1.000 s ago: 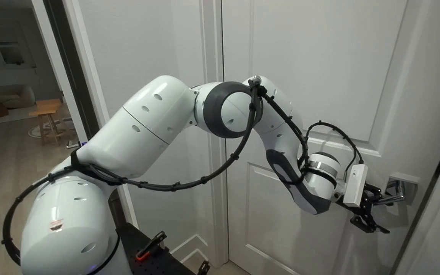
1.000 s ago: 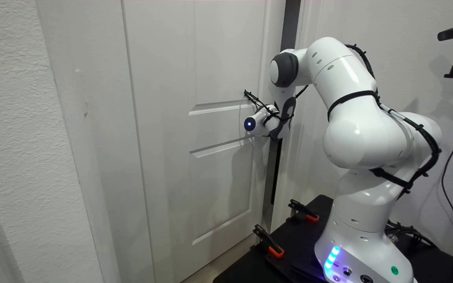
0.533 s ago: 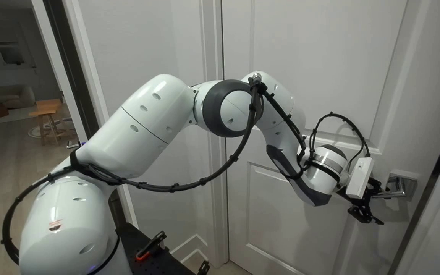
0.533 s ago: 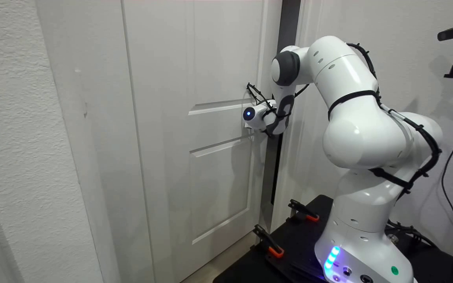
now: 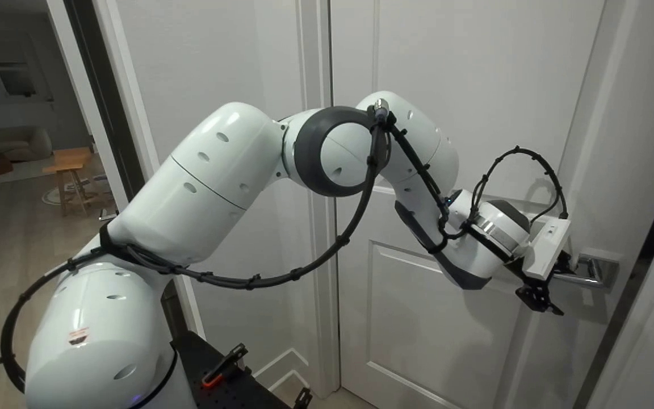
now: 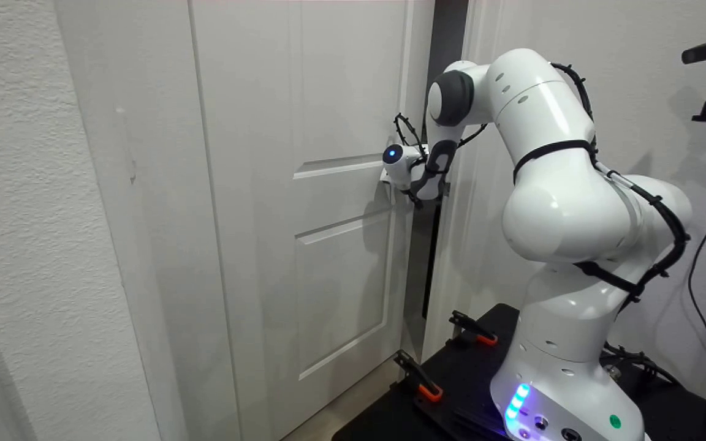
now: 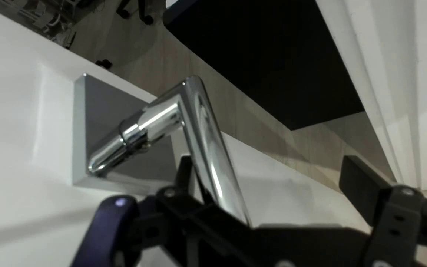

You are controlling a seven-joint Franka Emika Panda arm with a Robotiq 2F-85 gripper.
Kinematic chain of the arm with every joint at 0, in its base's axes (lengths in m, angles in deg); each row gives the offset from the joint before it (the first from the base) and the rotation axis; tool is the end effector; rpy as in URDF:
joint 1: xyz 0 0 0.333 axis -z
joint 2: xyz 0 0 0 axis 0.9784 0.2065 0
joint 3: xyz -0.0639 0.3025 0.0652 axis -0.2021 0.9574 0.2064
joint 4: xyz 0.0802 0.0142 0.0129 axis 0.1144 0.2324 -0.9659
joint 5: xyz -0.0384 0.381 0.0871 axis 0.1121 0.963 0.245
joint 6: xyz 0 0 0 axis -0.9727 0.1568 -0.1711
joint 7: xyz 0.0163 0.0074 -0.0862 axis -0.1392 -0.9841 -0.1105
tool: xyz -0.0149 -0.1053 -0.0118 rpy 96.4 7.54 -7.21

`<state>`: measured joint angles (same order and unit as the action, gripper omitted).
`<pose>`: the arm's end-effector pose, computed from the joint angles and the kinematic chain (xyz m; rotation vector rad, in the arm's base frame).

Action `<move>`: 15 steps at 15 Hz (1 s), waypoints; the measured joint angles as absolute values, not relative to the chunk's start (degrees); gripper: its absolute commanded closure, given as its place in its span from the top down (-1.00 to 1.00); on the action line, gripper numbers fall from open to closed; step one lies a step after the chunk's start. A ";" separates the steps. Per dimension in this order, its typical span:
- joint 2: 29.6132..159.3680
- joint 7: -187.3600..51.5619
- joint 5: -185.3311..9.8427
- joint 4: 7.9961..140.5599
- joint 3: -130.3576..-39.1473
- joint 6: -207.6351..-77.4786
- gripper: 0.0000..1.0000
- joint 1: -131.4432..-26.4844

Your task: Close and open the door.

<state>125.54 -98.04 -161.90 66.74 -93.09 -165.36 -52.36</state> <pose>0.6182 -0.3945 0.2089 1.9171 1.1566 -0.2329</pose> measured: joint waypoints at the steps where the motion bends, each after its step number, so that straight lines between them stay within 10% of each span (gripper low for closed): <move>1: 125.21 -99.23 -160.19 66.76 -93.01 -166.16 1.00 -52.17; 15: 121.78 -106.42 -147.70 67.03 -91.81 -170.97 1.00 -51.43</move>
<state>121.78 -106.42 -147.70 67.03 -91.81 -170.97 -51.43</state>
